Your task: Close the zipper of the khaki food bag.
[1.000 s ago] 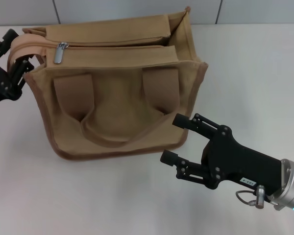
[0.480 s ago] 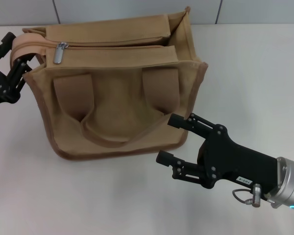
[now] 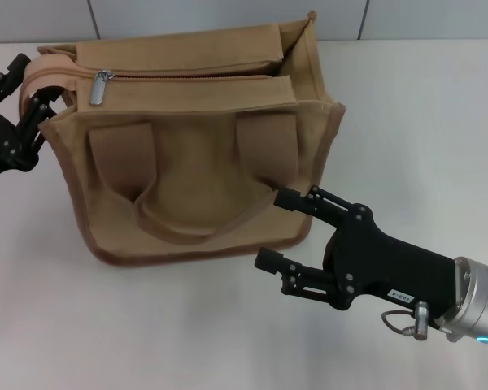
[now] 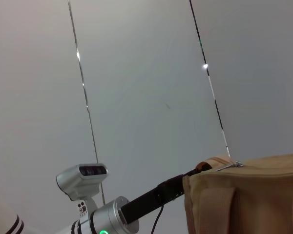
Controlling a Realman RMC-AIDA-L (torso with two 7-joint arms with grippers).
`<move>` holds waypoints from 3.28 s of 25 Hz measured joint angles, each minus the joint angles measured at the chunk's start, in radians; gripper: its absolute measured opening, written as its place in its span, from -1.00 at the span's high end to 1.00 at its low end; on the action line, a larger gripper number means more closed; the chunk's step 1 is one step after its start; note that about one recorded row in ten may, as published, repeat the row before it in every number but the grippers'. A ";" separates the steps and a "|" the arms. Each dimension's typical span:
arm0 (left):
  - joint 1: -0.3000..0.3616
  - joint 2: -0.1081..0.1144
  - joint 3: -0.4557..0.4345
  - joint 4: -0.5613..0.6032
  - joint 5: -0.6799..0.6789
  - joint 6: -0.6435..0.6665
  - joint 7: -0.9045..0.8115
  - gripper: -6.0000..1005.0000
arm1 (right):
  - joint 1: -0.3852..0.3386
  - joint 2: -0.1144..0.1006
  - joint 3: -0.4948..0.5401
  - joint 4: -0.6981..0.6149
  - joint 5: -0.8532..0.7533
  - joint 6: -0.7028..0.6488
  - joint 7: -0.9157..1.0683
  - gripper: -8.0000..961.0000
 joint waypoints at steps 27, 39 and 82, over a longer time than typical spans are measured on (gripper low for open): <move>-0.035 -0.004 -0.010 -0.080 -0.039 0.084 0.024 0.95 | -0.013 -0.005 0.084 -0.036 0.009 -0.213 0.140 -0.69; -0.120 -0.006 -0.009 -0.138 -0.044 0.083 0.017 0.96 | 0.147 -0.005 0.173 -0.150 0.012 -0.160 0.626 -0.69; -0.289 -0.007 0.016 -0.200 -0.021 0.104 -0.038 0.94 | 0.359 0.000 0.177 -0.075 0.018 0.091 0.816 -0.49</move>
